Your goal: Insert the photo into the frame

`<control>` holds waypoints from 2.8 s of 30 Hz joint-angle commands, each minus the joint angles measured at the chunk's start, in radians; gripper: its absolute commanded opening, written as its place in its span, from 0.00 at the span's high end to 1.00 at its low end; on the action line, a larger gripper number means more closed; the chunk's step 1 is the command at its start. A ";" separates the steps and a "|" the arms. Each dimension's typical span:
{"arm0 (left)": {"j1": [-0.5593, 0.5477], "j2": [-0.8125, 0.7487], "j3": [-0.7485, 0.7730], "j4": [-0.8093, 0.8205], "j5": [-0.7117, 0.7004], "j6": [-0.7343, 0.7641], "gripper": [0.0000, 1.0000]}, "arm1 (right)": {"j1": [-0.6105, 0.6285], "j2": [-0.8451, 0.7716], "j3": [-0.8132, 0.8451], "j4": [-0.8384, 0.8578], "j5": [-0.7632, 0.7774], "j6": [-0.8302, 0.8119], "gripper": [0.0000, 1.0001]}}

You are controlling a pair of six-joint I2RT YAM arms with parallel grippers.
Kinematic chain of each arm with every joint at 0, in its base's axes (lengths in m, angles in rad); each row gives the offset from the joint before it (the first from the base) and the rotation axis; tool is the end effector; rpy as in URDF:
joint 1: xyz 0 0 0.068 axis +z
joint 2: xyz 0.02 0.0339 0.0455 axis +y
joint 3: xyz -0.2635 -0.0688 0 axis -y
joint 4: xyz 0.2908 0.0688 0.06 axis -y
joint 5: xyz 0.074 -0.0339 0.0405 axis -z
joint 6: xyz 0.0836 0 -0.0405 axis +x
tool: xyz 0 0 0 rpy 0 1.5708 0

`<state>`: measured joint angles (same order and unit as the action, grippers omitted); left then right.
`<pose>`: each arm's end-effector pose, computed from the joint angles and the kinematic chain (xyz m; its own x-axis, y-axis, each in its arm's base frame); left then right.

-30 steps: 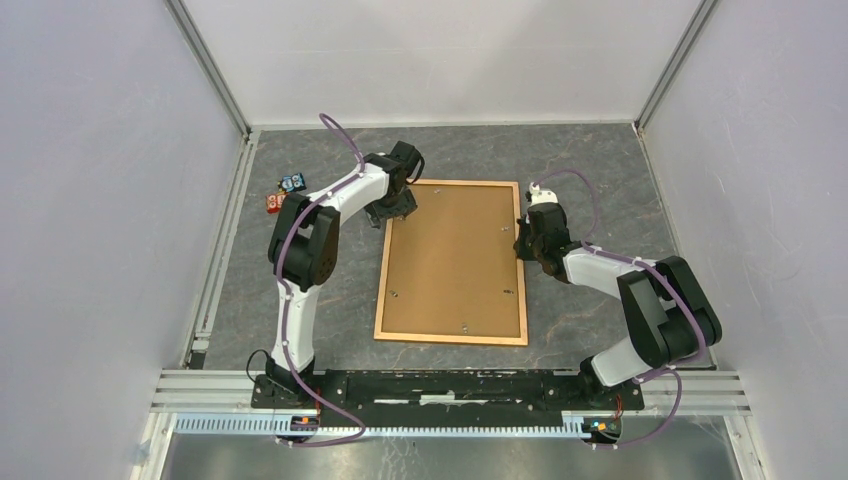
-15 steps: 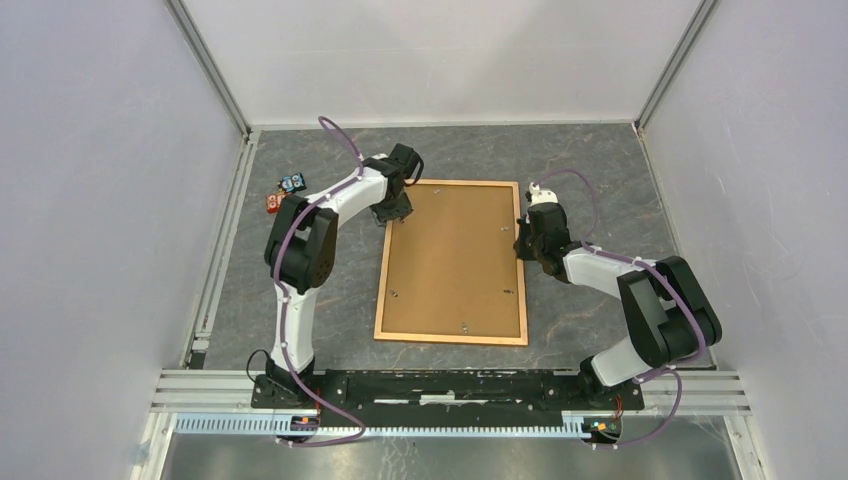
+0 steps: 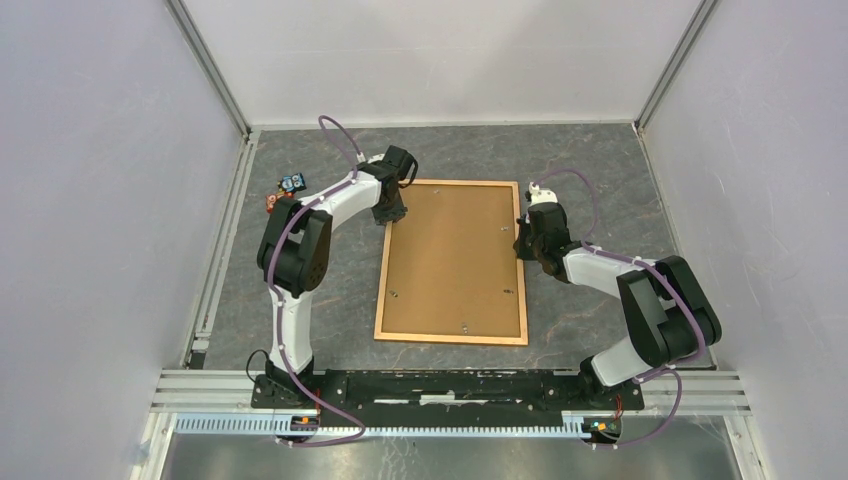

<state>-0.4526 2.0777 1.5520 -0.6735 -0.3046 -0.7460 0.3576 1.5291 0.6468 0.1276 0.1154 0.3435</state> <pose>0.4475 -0.1897 0.1066 -0.8321 -0.3154 -0.4563 -0.3343 0.9416 -0.0412 0.3355 0.1151 0.0828 -0.6949 0.0975 -0.7125 -0.0373 0.9846 0.1711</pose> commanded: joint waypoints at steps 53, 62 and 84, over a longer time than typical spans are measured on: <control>0.049 -0.074 -0.128 0.130 0.064 0.195 0.70 | 0.004 0.043 0.010 0.020 -0.090 -0.050 1.00; 0.053 -0.192 -0.199 0.173 0.165 0.161 0.53 | 0.004 0.045 -0.009 0.045 -0.075 -0.017 1.00; -0.157 -0.630 -0.699 -0.006 0.211 -0.277 0.13 | 0.005 -0.006 -0.068 0.105 -0.078 -0.017 1.00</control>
<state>-0.6064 1.4174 0.8288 -0.7143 -0.0837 -0.9459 0.3553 1.5360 0.6079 0.2367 0.0753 0.3473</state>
